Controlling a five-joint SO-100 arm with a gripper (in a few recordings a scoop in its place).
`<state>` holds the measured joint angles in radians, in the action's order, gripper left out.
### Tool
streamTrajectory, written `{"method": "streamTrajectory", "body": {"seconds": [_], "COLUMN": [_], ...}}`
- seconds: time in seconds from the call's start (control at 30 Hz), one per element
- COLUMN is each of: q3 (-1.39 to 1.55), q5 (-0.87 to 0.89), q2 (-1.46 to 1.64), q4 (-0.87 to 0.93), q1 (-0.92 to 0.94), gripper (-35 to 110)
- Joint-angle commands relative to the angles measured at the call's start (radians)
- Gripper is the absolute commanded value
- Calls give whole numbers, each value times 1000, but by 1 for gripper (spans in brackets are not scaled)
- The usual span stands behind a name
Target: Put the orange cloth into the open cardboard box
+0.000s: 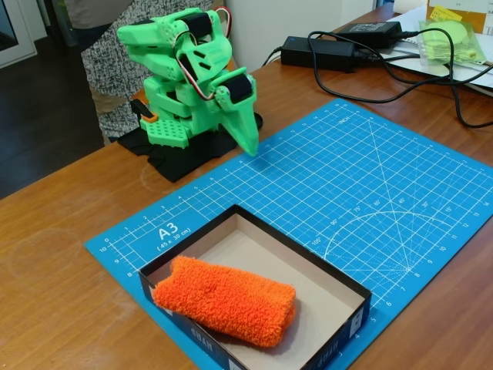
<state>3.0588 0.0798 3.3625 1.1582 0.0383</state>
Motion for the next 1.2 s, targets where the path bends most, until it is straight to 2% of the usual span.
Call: {"method": "streamTrajectory", "body": {"seconds": [0.0, 1.17], "q3": [8, 8], "q5": [-2, 17], "q2": [14, 12], "q4": [-6, -8], "q1": [18, 40], "gripper": [0, 0]}}
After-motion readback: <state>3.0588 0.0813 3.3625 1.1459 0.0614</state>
